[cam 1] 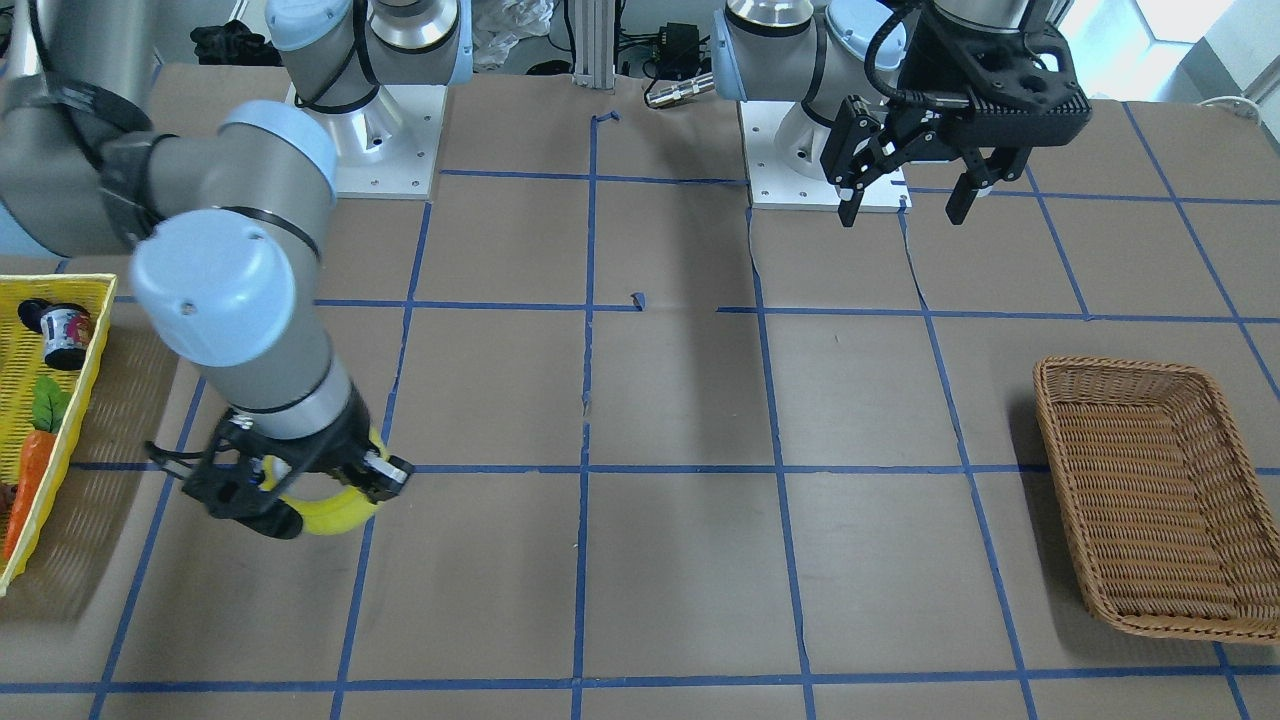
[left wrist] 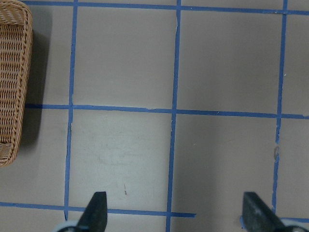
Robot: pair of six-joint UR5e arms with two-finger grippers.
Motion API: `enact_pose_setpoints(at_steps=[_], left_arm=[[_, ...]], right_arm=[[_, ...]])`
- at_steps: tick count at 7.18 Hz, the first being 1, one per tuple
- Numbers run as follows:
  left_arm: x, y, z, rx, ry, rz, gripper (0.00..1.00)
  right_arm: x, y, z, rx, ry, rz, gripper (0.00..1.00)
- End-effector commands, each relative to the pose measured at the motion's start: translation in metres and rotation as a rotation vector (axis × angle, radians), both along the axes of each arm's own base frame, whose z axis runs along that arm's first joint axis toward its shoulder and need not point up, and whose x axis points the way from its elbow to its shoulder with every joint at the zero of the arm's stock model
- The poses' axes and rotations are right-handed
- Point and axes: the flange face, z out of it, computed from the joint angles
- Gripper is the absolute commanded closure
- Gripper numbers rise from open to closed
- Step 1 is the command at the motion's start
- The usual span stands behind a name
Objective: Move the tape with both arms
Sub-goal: 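Carry the tape roll with the right gripper to the table center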
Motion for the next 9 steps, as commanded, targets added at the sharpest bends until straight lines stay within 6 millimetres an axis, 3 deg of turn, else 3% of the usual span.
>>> enact_pose_setpoints(at_steps=[1, 3, 5, 8, 9], left_arm=[[-0.001, 0.001, -0.001, 0.001, -0.001, -0.003, 0.00], [0.000, -0.001, -0.001, 0.000, 0.001, 0.000, 0.00], [0.000, -0.001, -0.001, 0.001, 0.000, -0.002, 0.00], [0.001, -0.010, -0.007, -0.004, 0.003, 0.001, 0.00], [-0.002, -0.014, -0.017, 0.005, 0.007, -0.002, 0.00]], right_arm=[[0.090, -0.007, -0.036, 0.016, -0.086, -0.094, 1.00], [0.153, 0.011, -0.071, 0.010, -0.085, -0.141, 1.00], [0.170, 0.012, -0.102, 0.027, -0.085, -0.155, 1.00], [0.185, 0.020, -0.115, 0.047, -0.087, -0.156, 1.00], [0.182, 0.024, -0.123, 0.055, -0.065, -0.139, 0.21]])
